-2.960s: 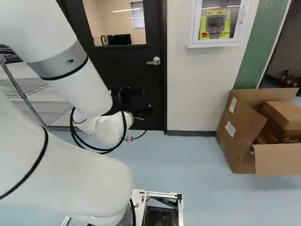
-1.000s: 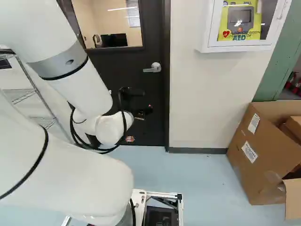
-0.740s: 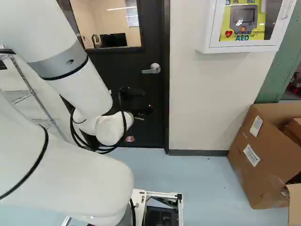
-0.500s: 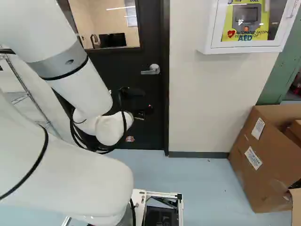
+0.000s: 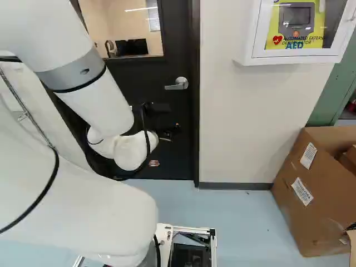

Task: Open the door and move inside

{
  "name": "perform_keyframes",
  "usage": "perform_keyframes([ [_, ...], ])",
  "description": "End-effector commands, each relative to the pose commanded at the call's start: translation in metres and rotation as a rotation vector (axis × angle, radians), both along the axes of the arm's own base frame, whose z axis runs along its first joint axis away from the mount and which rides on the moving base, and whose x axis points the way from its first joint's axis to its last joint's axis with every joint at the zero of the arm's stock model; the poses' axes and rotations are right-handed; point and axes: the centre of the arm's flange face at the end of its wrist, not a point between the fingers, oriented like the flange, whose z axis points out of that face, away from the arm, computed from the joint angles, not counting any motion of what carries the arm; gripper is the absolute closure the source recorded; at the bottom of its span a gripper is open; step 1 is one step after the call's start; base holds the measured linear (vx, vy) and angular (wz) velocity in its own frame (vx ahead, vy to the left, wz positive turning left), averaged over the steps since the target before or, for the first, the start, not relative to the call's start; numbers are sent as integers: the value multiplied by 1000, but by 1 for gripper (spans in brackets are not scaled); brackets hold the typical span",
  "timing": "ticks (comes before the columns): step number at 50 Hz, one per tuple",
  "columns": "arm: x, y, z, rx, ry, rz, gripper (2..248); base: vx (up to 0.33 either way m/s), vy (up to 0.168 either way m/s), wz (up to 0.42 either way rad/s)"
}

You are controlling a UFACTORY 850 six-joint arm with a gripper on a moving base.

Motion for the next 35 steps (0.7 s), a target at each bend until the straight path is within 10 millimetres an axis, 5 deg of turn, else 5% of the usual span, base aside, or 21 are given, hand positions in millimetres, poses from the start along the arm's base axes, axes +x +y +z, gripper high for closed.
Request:
perform_keyframes([
  [35, 40, 2, 35, 0, -82, 7, 3, -1, 0, 0],
])
